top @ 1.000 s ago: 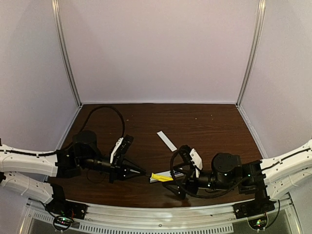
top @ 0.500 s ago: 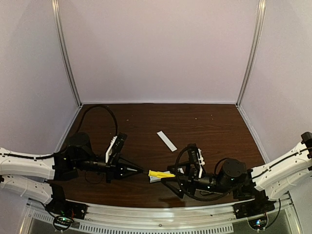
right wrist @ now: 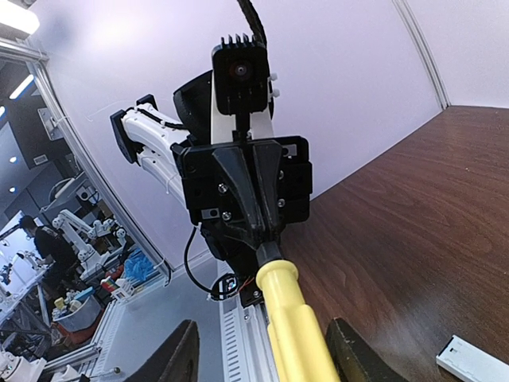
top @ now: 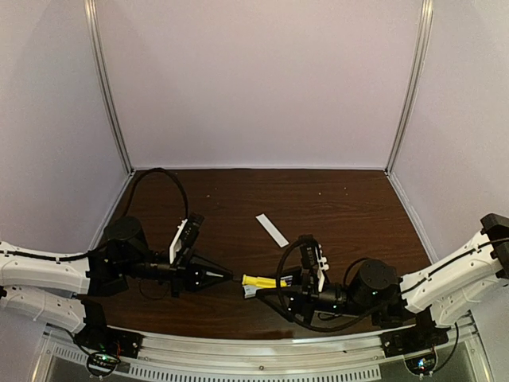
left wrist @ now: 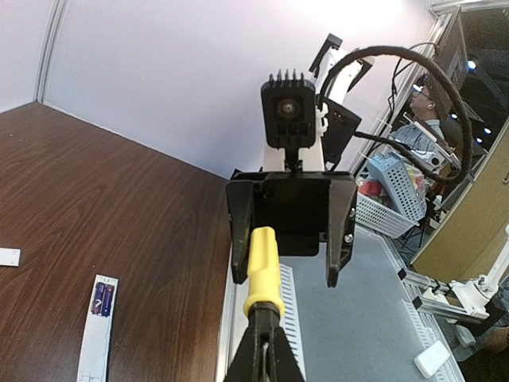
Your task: Unload the batteries from the remote control
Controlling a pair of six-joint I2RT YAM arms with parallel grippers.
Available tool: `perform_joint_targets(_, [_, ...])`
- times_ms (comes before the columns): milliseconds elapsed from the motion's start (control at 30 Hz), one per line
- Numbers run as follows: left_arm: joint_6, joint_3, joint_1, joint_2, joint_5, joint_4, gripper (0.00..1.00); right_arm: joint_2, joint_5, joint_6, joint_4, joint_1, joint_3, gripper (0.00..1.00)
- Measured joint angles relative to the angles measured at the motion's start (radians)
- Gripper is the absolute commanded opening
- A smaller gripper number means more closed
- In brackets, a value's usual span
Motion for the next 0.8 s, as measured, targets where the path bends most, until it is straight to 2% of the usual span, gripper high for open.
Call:
perform_joint_targets(200, [-0.01, 0.0, 0.0, 0.001, 0.016, 0.005, 0.0, 0.003, -0.001, -0.003, 0.003, 0.0, 0.017, 0.44])
perform_joint_targets(567, [-0.012, 0.0, 0.0, 0.005, 0.026, 0.008, 0.0, 0.01, -0.002, -0.003, -0.011, 0.0, 0.032, 0.44])
perform_joint_targets(800, [-0.012, 0.0, 0.0, 0.014, 0.027, 0.008, 0.0, 0.023, 0.0, -0.003, -0.039, 0.0, 0.047, 0.39])
